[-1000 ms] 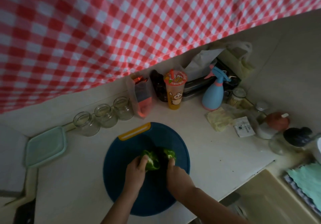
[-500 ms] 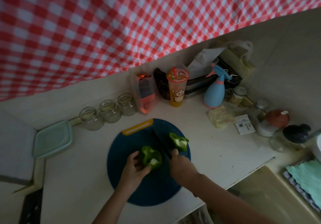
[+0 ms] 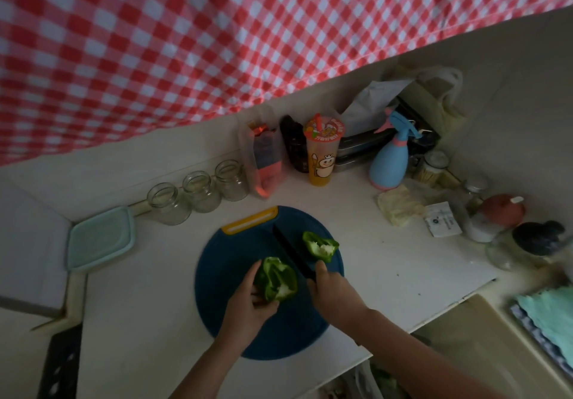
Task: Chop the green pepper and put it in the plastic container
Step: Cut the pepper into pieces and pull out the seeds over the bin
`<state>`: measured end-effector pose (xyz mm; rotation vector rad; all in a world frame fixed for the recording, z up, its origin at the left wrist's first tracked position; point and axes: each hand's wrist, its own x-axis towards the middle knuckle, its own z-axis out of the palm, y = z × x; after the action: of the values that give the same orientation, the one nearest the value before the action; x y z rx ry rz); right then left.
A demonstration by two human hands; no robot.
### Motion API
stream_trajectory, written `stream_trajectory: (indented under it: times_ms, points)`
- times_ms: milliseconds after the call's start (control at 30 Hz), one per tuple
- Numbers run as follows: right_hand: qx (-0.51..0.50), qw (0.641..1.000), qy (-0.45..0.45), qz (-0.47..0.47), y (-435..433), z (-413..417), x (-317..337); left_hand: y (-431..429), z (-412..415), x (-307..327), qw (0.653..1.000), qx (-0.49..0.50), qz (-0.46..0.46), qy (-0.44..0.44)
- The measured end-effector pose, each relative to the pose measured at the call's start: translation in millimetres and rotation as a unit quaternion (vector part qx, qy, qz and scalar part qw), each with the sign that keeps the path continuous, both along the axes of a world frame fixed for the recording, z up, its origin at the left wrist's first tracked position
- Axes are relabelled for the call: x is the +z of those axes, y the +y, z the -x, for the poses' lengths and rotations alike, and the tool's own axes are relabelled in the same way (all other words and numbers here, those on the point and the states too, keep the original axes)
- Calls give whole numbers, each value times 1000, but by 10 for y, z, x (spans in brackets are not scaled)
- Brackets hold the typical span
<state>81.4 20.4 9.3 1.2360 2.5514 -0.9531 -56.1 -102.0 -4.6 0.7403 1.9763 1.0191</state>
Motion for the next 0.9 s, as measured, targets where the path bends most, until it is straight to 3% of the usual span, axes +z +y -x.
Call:
stream_trajectory:
  times_ms: [233, 400, 900]
  points:
    - [-6, 997, 74, 2, 4, -70, 173, 113, -13, -18, 998, 55, 0, -24]
    - [2, 989, 143, 19, -193, -164, 131, 94, -58, 38, 999, 51, 9, 8]
    - [21, 998, 54, 11, -436, -76, -70, 125, -48, 78, 996, -8, 28, 86]
